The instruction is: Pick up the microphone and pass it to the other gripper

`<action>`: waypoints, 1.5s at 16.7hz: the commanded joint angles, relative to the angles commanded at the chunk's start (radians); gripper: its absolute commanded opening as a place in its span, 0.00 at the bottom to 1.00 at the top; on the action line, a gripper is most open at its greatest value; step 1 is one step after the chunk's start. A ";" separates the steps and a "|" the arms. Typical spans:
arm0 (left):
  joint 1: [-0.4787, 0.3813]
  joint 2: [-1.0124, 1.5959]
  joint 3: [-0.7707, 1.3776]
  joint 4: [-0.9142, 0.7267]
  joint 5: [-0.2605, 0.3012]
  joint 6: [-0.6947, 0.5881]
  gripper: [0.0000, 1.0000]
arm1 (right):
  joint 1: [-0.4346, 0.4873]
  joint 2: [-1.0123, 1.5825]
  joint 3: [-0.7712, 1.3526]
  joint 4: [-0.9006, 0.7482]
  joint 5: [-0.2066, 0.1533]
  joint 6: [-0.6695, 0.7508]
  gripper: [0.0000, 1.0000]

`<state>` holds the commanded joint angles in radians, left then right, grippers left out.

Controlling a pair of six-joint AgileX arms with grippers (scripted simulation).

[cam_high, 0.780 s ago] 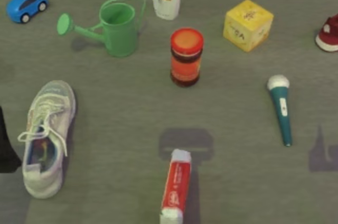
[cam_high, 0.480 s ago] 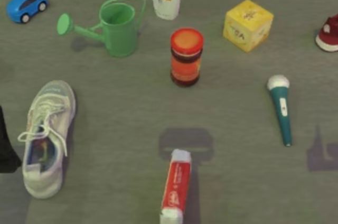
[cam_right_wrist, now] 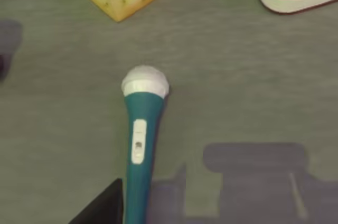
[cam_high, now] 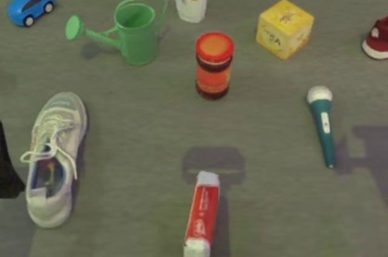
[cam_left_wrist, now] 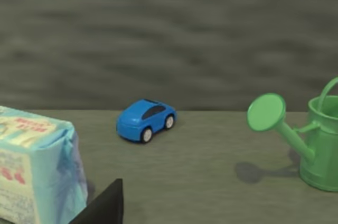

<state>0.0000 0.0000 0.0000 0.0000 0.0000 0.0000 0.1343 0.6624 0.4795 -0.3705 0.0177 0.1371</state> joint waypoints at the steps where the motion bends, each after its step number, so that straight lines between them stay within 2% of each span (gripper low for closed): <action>1: 0.000 0.000 0.000 0.000 0.000 0.000 1.00 | 0.018 0.104 0.071 -0.045 0.001 0.022 1.00; 7: 0.000 0.000 0.000 0.000 0.000 0.000 1.00 | 0.124 0.709 0.488 -0.297 0.003 0.145 1.00; 12: 0.000 0.000 0.000 0.000 0.000 0.000 1.00 | 0.190 1.057 0.729 -0.475 0.011 0.215 1.00; 17: 0.000 0.000 0.000 0.000 0.000 0.000 1.00 | 0.215 1.183 0.809 -0.554 0.020 0.240 1.00; 22: 0.000 0.000 0.000 0.000 0.000 0.000 1.00 | 0.210 1.182 0.805 -0.549 0.019 0.239 1.00; 25: 0.000 0.000 0.000 0.000 0.000 0.000 1.00 | 0.211 1.224 0.776 -0.482 0.019 0.236 1.00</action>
<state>0.0000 0.0000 0.0000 0.0000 0.0000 0.0000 0.3452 1.8869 1.2558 -0.8526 0.0371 0.3734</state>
